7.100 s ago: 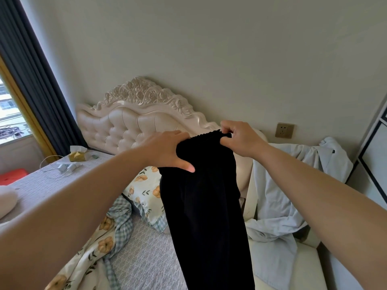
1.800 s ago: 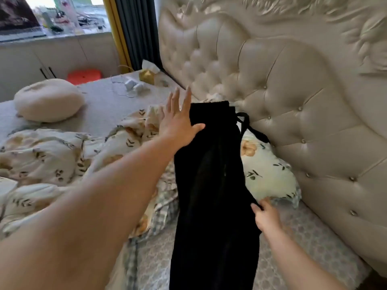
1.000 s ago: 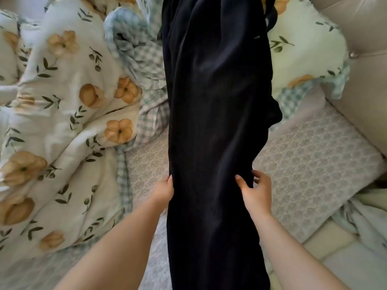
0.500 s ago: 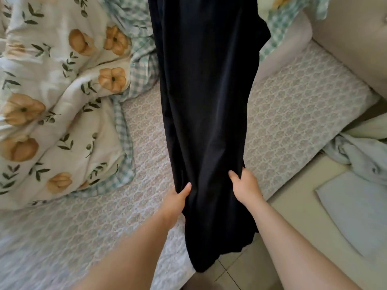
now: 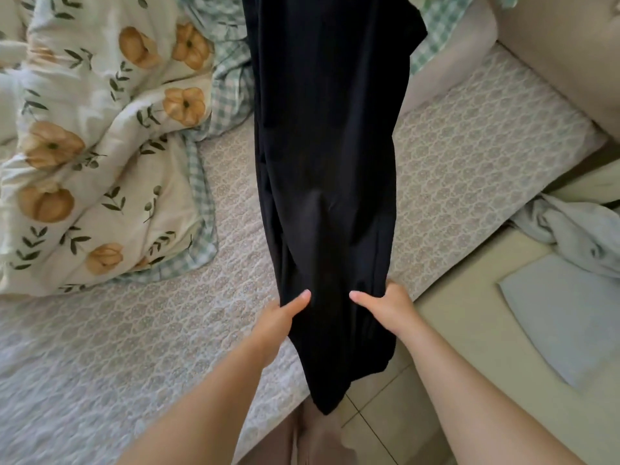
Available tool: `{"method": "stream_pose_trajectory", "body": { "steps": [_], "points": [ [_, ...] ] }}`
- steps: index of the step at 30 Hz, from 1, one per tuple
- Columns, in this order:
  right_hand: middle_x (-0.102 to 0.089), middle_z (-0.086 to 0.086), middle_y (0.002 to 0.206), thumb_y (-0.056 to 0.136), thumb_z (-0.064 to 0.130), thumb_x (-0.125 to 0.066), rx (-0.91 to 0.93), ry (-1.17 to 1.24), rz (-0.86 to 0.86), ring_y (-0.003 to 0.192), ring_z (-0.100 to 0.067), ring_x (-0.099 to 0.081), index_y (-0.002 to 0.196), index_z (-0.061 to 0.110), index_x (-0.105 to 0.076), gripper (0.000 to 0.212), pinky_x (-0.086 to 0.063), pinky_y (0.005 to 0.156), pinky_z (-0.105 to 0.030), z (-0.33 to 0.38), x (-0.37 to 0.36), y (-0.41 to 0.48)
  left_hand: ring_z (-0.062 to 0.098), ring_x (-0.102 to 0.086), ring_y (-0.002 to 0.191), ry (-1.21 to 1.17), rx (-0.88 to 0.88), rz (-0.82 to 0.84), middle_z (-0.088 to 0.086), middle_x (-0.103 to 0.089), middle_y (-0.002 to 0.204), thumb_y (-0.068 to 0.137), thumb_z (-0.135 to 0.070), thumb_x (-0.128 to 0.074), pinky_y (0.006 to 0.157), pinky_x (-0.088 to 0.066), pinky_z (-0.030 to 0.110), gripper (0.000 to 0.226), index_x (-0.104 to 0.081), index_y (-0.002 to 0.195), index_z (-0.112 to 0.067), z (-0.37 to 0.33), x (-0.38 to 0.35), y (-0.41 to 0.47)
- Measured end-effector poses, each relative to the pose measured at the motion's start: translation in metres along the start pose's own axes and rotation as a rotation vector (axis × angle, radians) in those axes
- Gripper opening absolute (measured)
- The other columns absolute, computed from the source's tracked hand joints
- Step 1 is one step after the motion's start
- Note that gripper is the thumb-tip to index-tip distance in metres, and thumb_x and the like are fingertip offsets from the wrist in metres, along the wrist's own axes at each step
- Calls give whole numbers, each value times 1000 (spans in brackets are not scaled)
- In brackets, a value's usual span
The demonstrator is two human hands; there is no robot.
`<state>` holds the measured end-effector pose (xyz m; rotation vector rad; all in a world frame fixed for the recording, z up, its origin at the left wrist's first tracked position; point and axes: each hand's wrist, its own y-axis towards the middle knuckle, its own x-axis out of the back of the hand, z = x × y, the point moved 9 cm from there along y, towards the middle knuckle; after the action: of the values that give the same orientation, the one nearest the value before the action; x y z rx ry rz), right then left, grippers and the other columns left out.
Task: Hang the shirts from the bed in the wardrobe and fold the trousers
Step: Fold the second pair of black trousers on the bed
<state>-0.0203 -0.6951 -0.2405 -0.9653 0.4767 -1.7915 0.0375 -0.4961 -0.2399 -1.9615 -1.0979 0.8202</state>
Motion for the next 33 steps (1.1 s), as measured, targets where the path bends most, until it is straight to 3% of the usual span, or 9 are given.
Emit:
{"method": "stream_pose_trajectory", "body": {
  "steps": [4,9,12,16,21,25,27,30,33],
  "points": [
    [-63,11,85,81,14,-63,-110,12,206,83,-11,-61,96,25,-60,19,-42,62,-17,-13,-32,-27,-10,-65,81,137,-87,-37,-19,-70,95,94,-32,-55,60,-46,4,18,-64,108,-26,4,5,-25],
    [-73,-7,100,84,8,-63,-230,702,315,93,-23,-69,104,9,-67,21,-56,71,-26,-9,-57,-73,0,-68,85,180,-216,-205,-16,-73,92,88,-47,-57,73,-49,18,21,-68,96,-32,-25,66,-74],
    [-69,-1,100,87,22,-64,-215,409,81,91,-18,-65,104,12,-64,20,-51,81,-30,-24,-52,-81,-4,-65,88,381,-205,-191,-21,-70,97,85,-35,-67,69,-48,10,21,-61,104,-37,-12,78,-82],
    [-58,-6,109,91,35,-56,-214,83,-294,89,-20,-54,105,12,-60,27,-37,78,-29,-43,-34,-89,0,-63,74,388,49,-210,-7,-65,96,89,-38,-63,54,-47,14,27,-55,110,-23,46,93,-74],
    [-60,2,99,85,35,-64,-211,78,-282,95,-23,-57,102,16,-54,27,-45,77,-35,-65,-50,-94,6,-63,87,454,11,-243,-11,-66,94,96,-34,-53,68,-46,20,13,-61,104,-28,62,103,-67],
    [-60,-6,113,88,29,-63,-343,49,-168,99,-24,-56,116,7,-55,36,-46,83,-36,-97,-66,-105,11,-63,98,334,-35,-266,-6,-65,108,100,-30,-43,86,-46,32,22,-55,118,-23,70,94,-70],
    [-58,-9,120,91,26,-58,-339,146,-225,105,-25,-55,123,4,-52,39,-44,89,-37,-103,-63,-116,11,-66,85,266,-86,-311,-8,-64,102,101,-30,-38,78,-48,31,22,-49,119,-23,72,93,-77],
    [-59,-6,100,94,23,-53,-244,195,-480,89,-25,-54,102,8,-53,17,-41,76,-34,-98,-39,-136,13,-54,46,32,-62,-329,-1,-62,77,102,-25,-39,64,-57,33,15,-49,109,-17,89,95,-87],
    [-57,-3,89,94,25,-53,-215,119,-614,83,-26,-54,98,10,-54,16,-41,70,-35,-98,-22,-149,11,-56,51,197,38,-513,2,-59,85,98,-30,-48,64,-55,36,19,-50,108,-14,110,128,-97]
  ]
}}
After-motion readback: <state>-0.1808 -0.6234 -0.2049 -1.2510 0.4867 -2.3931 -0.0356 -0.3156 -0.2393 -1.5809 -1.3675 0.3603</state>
